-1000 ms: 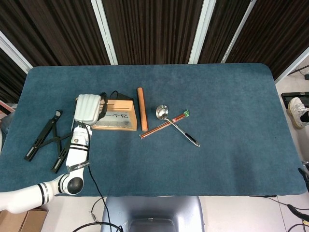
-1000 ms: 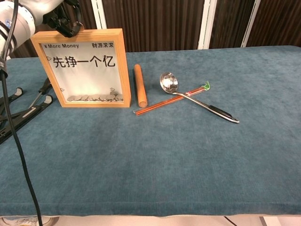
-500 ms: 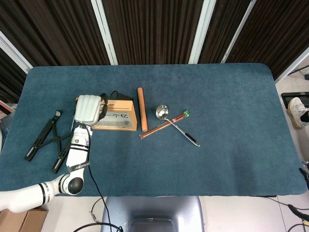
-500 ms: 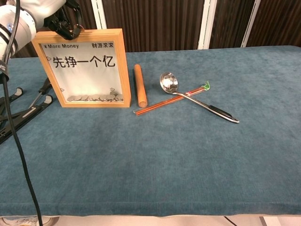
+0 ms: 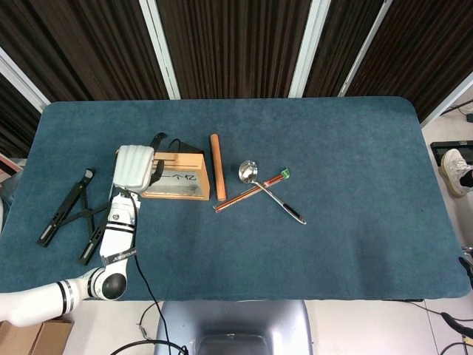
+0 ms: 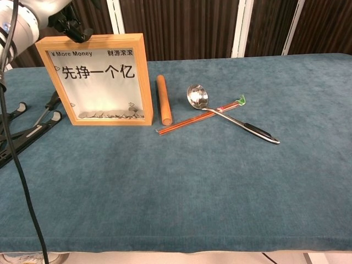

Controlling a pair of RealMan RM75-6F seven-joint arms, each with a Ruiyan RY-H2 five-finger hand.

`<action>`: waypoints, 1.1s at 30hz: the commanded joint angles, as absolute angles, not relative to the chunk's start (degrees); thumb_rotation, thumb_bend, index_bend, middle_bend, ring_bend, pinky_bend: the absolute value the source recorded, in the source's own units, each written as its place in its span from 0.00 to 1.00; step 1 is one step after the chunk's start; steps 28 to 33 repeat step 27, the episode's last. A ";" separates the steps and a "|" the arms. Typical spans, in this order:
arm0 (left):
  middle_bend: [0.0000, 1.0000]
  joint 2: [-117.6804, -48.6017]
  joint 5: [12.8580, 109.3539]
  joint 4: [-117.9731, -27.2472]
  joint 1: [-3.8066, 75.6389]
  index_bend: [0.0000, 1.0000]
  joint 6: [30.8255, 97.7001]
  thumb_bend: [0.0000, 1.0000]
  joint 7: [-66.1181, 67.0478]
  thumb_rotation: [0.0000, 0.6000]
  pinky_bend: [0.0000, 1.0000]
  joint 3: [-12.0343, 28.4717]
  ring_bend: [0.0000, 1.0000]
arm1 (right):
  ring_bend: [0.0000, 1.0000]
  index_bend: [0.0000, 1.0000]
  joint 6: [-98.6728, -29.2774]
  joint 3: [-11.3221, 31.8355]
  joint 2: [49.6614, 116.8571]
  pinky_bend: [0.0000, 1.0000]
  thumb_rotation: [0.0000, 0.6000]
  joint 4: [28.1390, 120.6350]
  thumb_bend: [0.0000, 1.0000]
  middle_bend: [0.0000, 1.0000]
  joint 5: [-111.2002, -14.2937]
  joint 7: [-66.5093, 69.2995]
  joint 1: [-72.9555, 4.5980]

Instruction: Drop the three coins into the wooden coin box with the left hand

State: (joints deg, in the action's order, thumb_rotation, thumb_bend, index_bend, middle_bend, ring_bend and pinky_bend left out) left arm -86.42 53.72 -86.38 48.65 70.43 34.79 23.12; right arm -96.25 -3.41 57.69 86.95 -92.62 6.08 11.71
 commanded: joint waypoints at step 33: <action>0.00 -65.71 92.95 -92.61 4.95 0.00 95.59 0.38 3.48 1.00 0.03 -9.59 0.00 | 0.00 0.00 -97.59 -4.30 61.17 0.00 1.00 87.21 0.21 0.00 -96.09 -2.53 12.15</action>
